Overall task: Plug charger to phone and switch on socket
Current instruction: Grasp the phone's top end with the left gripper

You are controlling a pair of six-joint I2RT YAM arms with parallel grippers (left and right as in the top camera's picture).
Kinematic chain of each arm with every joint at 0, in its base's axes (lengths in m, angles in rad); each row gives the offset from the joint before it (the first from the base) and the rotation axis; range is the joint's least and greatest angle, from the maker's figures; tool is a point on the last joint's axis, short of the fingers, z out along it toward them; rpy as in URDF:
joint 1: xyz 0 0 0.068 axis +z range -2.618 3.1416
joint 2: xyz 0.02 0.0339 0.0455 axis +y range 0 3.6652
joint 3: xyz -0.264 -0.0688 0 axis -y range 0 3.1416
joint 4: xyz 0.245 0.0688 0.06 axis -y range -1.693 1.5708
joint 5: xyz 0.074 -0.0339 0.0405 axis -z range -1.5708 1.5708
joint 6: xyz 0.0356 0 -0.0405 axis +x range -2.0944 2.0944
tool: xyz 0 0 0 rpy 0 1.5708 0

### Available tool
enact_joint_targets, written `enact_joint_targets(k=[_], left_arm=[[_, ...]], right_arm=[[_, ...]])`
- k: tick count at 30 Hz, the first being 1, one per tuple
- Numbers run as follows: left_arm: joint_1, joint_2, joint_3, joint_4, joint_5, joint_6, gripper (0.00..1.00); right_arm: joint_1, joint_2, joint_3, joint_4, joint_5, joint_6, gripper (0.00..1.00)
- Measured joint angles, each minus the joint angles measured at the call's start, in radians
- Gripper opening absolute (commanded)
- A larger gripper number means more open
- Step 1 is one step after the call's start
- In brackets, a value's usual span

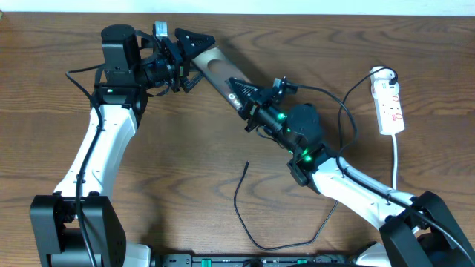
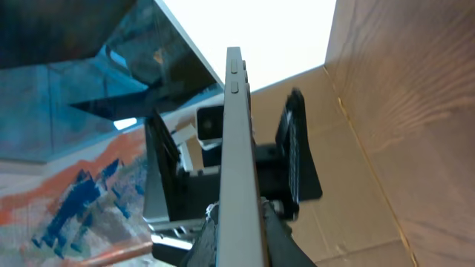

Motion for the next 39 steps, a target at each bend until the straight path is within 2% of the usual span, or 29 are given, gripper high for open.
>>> enact_joint_targets(k=[14,20,24,31,39], left_arm=[[-0.029,0.000,0.000,0.007,-0.049,0.049,0.89],[-0.029,0.000,0.000,0.007,-0.054,0.053,0.67],[-0.029,0.000,0.000,0.007,-0.057,0.053,0.59],[-0.029,0.000,0.000,0.007,-0.064,0.048,0.59],[-0.061,0.000,0.000,0.007,-0.101,-0.014,0.59]], right_arm=[[0.032,0.000,0.000,0.008,0.024,0.032,0.01],[0.033,0.000,0.000,0.008,0.031,0.035,0.01],[0.033,0.000,0.000,0.008,0.033,0.035,0.01],[0.035,0.000,0.000,0.010,0.053,0.038,0.01],[0.064,0.000,0.000,0.011,0.111,0.047,0.01]])
